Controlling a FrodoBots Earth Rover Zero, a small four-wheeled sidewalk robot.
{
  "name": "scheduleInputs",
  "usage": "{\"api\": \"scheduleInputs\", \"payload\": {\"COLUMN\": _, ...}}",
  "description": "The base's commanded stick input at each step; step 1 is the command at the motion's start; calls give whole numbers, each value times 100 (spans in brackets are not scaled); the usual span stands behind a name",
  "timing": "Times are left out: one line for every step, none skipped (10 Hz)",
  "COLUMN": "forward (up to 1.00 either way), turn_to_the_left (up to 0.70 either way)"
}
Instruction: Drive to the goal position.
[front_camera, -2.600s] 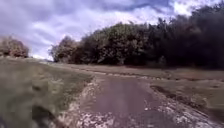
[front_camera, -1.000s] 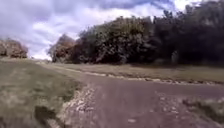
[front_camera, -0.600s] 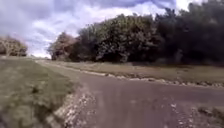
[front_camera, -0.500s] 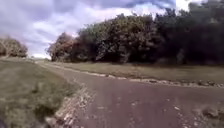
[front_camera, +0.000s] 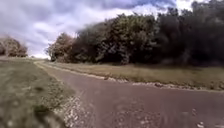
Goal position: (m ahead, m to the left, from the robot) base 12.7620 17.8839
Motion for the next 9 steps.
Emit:
{"api": "scheduleInputs", "payload": {"forward": 100, "turn_to_the_left": 1}}
{"api": "scheduleInputs", "payload": {"forward": 100, "turn_to_the_left": 2}}
{"api": "scheduleInputs", "payload": {"forward": 100, "turn_to_the_left": 6}}
{"api": "scheduleInputs", "payload": {"forward": 100, "turn_to_the_left": 10}}
{"api": "scheduleInputs", "payload": {"forward": 100, "turn_to_the_left": 14}}
{"api": "scheduleInputs", "payload": {"forward": 100, "turn_to_the_left": 20}}
{"api": "scheduleInputs", "payload": {"forward": 100, "turn_to_the_left": 20}}
{"api": "scheduleInputs", "payload": {"forward": 100, "turn_to_the_left": 20}}
{"api": "scheduleInputs", "payload": {"forward": 100, "turn_to_the_left": 21}}
